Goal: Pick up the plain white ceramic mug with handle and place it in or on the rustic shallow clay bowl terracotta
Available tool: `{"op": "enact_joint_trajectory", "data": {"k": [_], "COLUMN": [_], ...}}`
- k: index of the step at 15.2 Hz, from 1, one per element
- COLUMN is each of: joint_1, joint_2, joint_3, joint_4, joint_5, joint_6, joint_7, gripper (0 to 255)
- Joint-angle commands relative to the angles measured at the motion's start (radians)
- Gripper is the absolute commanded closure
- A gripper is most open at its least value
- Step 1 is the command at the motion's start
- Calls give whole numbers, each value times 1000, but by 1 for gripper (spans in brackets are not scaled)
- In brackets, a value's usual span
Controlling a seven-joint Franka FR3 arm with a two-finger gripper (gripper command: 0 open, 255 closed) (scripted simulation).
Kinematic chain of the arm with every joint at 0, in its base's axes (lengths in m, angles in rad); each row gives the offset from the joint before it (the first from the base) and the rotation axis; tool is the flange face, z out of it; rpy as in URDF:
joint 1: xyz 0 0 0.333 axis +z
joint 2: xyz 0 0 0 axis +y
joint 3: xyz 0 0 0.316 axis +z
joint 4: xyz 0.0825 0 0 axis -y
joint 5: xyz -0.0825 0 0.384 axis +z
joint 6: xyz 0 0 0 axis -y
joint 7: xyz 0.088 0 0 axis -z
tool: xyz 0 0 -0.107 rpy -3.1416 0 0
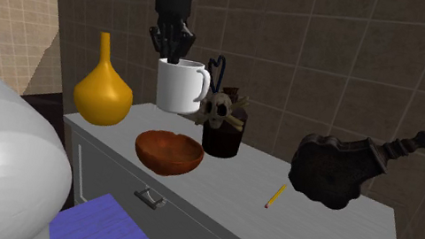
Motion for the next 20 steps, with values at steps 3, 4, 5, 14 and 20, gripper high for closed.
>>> {"op": "enact_joint_trajectory", "data": {"k": [3,4,5,14,20], "joint_1": [2,3,4,9,10], "joint_2": [3,4,5,29,39], "joint_3": [7,9,12,33,38], "joint_4": [-50,-63,-76,-180,-204], "joint_5": [6,8,9,25,28], "joint_6": [54,67,81,209,243], "joint_7": [-1,-2,-2,-3,-3], "gripper": [255,255,255,255,255]}}
